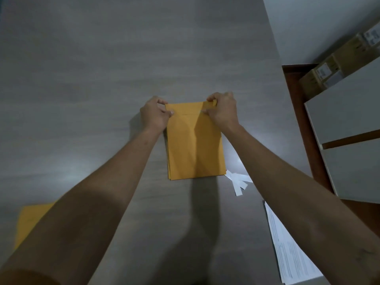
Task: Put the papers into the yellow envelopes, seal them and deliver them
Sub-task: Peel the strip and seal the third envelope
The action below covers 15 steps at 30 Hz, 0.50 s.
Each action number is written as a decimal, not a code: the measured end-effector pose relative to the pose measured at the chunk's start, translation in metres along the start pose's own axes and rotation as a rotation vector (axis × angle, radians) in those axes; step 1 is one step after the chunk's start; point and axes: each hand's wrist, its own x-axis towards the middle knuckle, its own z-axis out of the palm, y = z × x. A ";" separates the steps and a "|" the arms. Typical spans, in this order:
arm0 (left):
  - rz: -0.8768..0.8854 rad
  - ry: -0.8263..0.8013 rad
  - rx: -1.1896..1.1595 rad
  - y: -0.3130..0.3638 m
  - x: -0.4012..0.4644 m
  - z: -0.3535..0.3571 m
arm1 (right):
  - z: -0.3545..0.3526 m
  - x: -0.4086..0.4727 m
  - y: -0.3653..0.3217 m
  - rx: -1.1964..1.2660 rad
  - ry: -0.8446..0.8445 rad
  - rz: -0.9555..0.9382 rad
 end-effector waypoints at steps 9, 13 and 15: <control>0.137 -0.003 0.252 -0.009 0.000 0.009 | 0.030 -0.002 0.026 -0.083 0.117 -0.171; 0.610 -0.068 0.510 -0.011 -0.016 0.010 | 0.039 -0.005 0.029 -0.229 0.152 -0.349; 0.678 -0.122 0.624 -0.017 -0.025 0.014 | 0.041 -0.010 0.031 -0.283 0.170 -0.407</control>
